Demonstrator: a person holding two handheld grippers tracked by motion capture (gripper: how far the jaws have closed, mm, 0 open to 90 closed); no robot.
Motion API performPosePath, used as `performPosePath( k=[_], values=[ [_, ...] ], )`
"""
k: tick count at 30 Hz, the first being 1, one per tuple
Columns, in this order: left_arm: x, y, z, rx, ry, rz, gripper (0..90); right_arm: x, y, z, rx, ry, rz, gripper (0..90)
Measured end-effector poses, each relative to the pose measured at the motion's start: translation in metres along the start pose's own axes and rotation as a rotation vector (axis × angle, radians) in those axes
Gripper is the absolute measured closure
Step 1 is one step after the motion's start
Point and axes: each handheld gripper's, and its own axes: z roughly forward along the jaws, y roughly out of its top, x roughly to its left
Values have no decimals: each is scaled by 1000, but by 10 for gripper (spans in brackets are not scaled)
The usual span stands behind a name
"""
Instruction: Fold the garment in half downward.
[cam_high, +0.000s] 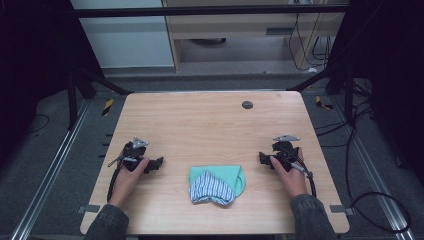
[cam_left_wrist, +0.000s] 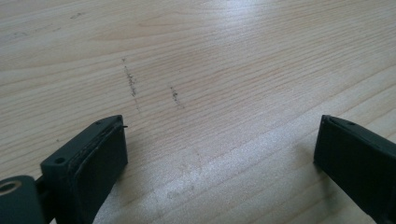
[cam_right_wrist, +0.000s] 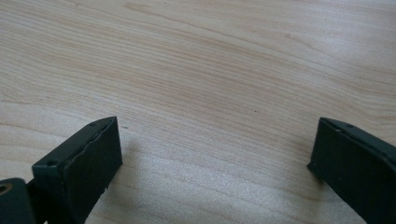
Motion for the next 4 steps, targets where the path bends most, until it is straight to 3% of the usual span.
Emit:
performPosePath(
  k=[4],
  values=[
    [-1, -1, -2, 7, 16, -14, 0, 2, -1, 0, 4, -30, 24, 2]
  ],
)
